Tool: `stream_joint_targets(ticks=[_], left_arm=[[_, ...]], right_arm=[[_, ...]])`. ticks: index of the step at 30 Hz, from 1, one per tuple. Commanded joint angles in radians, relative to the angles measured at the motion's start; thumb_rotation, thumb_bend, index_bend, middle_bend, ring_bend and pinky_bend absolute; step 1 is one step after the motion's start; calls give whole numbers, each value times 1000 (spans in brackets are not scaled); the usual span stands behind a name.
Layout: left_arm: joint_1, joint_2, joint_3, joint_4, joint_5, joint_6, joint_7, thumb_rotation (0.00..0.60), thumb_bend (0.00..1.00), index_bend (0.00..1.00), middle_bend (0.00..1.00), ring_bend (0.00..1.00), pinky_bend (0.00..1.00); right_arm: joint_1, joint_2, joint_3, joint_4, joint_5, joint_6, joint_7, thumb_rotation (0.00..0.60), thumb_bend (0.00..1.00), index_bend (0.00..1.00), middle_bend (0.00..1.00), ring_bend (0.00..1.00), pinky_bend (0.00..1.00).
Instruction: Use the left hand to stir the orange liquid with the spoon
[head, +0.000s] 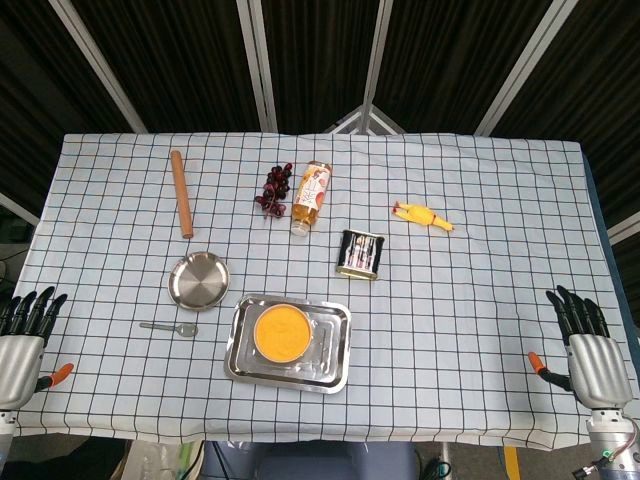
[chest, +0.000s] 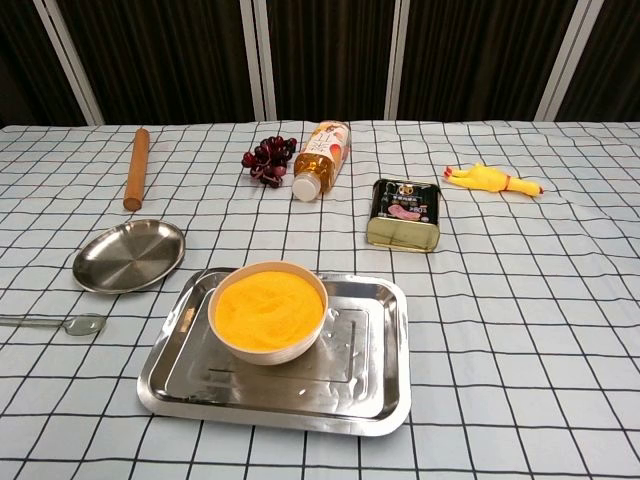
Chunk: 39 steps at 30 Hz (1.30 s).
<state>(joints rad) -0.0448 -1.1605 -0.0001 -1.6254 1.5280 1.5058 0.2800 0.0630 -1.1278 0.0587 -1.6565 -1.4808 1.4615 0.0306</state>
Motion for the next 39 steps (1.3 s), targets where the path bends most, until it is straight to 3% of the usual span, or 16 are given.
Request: stream_joint_targets(ticks=[1, 10, 13, 15, 17, 18, 19, 21, 24, 26, 33, 39], left_arm=[[-1, 0, 0, -1, -1, -2, 1, 600, 0, 0, 0, 0, 11], [-8, -1, 5, -5, -2, -21, 12, 600, 0, 0, 0, 0, 33], [-23, 0, -4, -13, -24, -51, 30, 600, 4, 0, 28, 66, 230], [-34, -1, -14, -20, -36, -64, 40, 600, 27, 0, 176, 269, 450], [-52, -3, -24, -32, -52, -90, 57, 600, 73, 10, 442, 528, 667], [-62, -5, -30, -38, -58, -103, 67, 600, 102, 44, 591, 657, 772], [-78, -10, -38, -47, -74, -130, 82, 600, 119, 82, 678, 733, 833], [-101, -19, -49, -63, -112, -176, 105, 600, 172, 260, 873, 902, 963], [-134, -35, -64, -70, -167, -237, 150, 600, 267, 461, 992, 995, 1000], [-161, -54, -75, -65, -214, -280, 198, 600, 325, 500, 1000, 1000, 1000], [-239, -144, -106, -37, -379, -375, 353, 600, 401, 534, 1000, 1000, 1000], [-272, -201, -102, 3, -434, -385, 422, 600, 460, 517, 1000, 1000, 1000]], right_arm=[[0, 0, 0, 0, 0, 0, -1, 600, 339, 0, 0, 0, 0], [-6, 3, -2, -1, -5, 10, 1, 600, 339, 0, 0, 0, 0], [-6, 2, -5, -3, -6, 7, -2, 600, 339, 0, 0, 0, 0], [-5, 2, -5, -4, -4, 4, -3, 600, 339, 0, 0, 0, 0], [-3, 2, -5, -7, -1, 0, -4, 600, 339, 0, 0, 0, 0], [-3, 2, -4, -8, -1, -1, -4, 600, 339, 0, 0, 0, 0], [-1, 3, -4, -10, -1, -3, -6, 600, 339, 0, 0, 0, 0], [1, 3, -7, -11, -1, -10, -8, 600, 339, 0, 0, 0, 0], [4, 6, -10, -14, -1, -20, -8, 600, 338, 0, 0, 0, 0], [5, 8, -9, -16, -1, -21, -5, 600, 339, 0, 0, 0, 0], [4, 11, -7, -19, -2, -17, 7, 600, 339, 0, 0, 0, 0], [2, 12, -9, -20, -3, -16, 13, 600, 339, 0, 0, 0, 0]])
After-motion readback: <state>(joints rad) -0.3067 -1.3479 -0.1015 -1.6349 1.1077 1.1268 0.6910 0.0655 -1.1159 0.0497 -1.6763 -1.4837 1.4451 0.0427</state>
